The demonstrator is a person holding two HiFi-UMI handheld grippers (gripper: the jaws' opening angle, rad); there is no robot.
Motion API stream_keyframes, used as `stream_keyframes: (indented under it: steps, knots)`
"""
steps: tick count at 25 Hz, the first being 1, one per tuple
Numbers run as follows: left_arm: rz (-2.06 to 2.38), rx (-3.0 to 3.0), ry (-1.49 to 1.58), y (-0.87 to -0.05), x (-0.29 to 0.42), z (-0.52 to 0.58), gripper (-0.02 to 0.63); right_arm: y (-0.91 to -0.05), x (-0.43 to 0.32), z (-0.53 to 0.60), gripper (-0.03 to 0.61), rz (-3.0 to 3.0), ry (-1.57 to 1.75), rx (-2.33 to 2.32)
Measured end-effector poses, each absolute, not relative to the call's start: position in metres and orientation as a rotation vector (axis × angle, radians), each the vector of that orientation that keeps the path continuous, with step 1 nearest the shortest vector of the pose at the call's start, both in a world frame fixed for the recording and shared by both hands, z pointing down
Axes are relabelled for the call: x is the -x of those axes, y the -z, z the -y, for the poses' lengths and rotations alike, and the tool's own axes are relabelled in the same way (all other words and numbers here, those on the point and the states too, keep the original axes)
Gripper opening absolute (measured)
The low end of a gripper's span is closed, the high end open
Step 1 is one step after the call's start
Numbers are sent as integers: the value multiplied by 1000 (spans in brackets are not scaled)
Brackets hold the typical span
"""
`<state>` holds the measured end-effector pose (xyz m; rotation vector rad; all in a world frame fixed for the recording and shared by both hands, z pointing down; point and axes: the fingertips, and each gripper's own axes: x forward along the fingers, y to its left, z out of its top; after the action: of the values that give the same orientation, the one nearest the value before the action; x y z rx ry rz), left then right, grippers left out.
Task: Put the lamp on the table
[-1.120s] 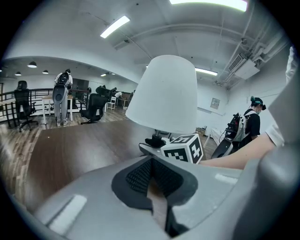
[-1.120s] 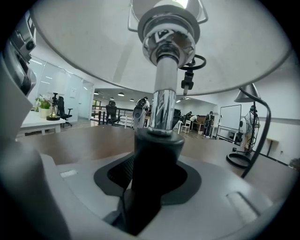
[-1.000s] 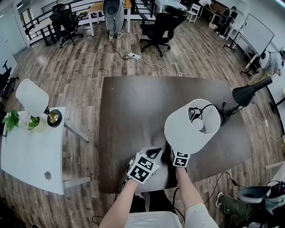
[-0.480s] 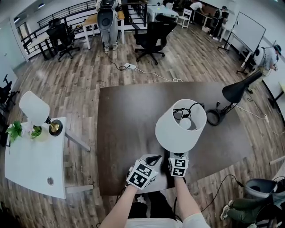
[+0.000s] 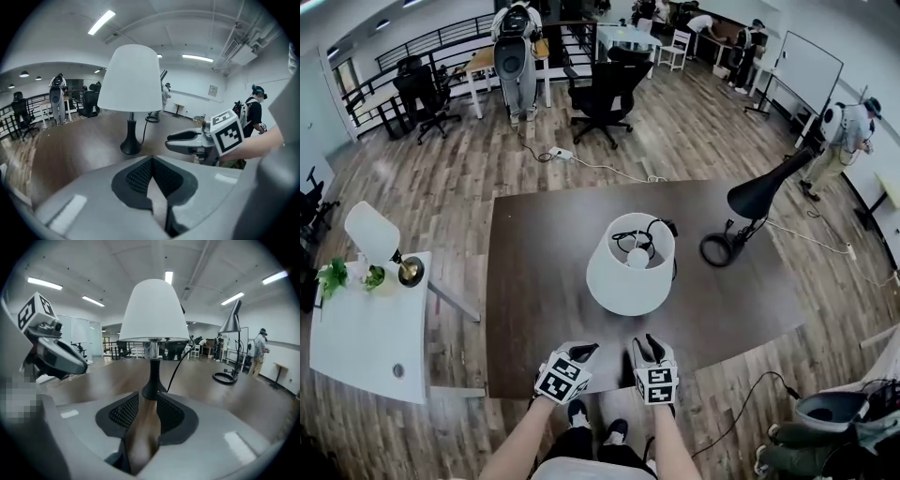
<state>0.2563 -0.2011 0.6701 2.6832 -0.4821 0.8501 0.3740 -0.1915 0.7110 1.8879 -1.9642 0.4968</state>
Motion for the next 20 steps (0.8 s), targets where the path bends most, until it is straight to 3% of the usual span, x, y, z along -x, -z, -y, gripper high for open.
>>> stream_keyframes:
  steps: [10,20]
  knots:
    - [618,-2606,-908,-665,-272,151,0,-680,-375,126,107,2039,-679,-1826]
    - [736,-2541,-769,-625,-273,91,0,-672,-359,88,74,2118,-756,-1683]
